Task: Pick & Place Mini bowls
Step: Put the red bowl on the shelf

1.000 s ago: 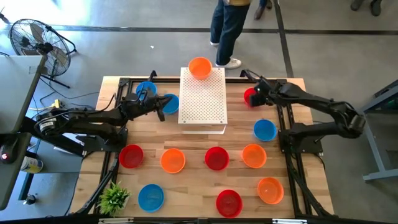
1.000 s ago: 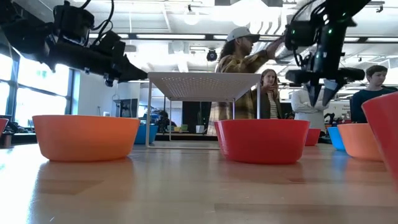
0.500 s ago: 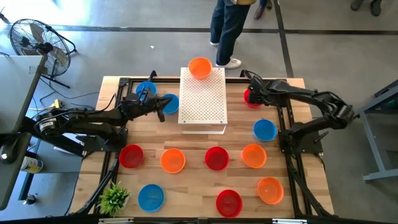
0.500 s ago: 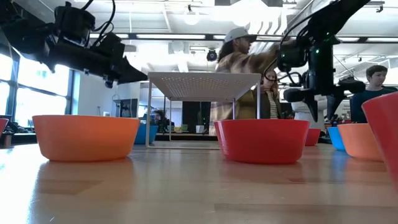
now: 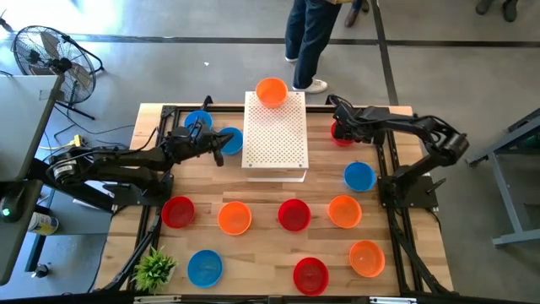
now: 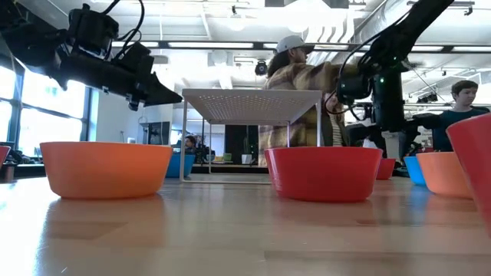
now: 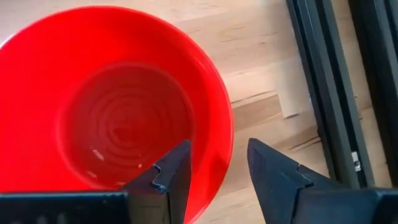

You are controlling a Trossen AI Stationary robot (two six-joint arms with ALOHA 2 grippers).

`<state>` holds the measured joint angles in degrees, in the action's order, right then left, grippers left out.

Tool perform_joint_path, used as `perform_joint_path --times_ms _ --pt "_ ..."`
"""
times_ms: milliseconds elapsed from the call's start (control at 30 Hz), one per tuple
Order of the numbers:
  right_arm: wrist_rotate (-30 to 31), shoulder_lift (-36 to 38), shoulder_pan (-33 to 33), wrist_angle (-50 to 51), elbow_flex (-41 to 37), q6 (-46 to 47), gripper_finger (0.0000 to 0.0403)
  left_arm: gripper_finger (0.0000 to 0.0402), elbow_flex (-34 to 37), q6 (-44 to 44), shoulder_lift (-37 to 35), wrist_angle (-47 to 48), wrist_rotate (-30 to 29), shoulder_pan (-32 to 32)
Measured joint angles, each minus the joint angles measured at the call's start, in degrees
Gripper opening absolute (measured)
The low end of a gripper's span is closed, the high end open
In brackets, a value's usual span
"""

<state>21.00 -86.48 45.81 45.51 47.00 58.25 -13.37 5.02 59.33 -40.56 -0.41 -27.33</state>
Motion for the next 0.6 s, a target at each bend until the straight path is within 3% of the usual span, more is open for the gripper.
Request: perform_joint_path --times_ms 167,400,600 --pt "-0.4 -1.01 0.47 -2.25 -0.02 -1.81 0.0107 0.0001 0.0 0.36 0.0 0.0 1.14 0.0" --pt "-2.15 -0.83 0.47 -2.96 0.04 -5.65 0.0011 0.0001 0.0 0.84 0.0 0.0 1.45 0.01" --pt "-8.74 2.95 -0.44 -0.71 -0.02 -13.84 0.0017 0.0001 0.0 0.84 0.0 -0.02 1.49 0.02"
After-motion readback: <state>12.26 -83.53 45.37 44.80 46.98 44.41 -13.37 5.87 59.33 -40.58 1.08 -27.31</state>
